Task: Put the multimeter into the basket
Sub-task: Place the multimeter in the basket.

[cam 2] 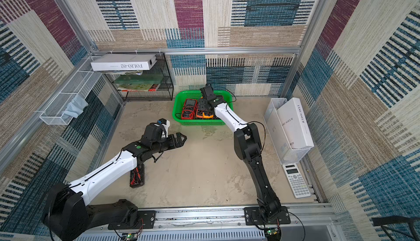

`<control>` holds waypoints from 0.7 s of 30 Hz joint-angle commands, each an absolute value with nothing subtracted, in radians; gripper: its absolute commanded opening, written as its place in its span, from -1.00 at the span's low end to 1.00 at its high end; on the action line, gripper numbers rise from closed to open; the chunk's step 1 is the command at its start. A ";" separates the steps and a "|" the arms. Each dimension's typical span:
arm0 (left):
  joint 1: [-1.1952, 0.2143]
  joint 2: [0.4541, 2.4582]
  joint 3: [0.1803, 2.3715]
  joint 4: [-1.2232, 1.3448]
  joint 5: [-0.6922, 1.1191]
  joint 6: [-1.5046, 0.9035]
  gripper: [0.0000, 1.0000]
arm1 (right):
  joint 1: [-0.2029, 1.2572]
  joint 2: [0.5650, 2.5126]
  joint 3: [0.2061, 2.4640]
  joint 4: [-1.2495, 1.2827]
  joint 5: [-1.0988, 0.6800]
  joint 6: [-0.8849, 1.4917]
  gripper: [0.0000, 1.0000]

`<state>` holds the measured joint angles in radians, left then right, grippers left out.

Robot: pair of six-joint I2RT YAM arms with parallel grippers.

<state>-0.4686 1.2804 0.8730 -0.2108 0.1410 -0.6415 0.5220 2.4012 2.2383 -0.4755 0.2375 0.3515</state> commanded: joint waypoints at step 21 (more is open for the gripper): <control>-0.468 1.298 0.882 -0.108 0.098 -0.672 1.00 | 0.520 2.435 2.244 -0.469 0.224 0.341 1.00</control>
<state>-0.4686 1.3010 0.8810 -0.1356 0.1112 -0.6678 0.5224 2.4344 2.2410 -0.4408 0.2153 0.3462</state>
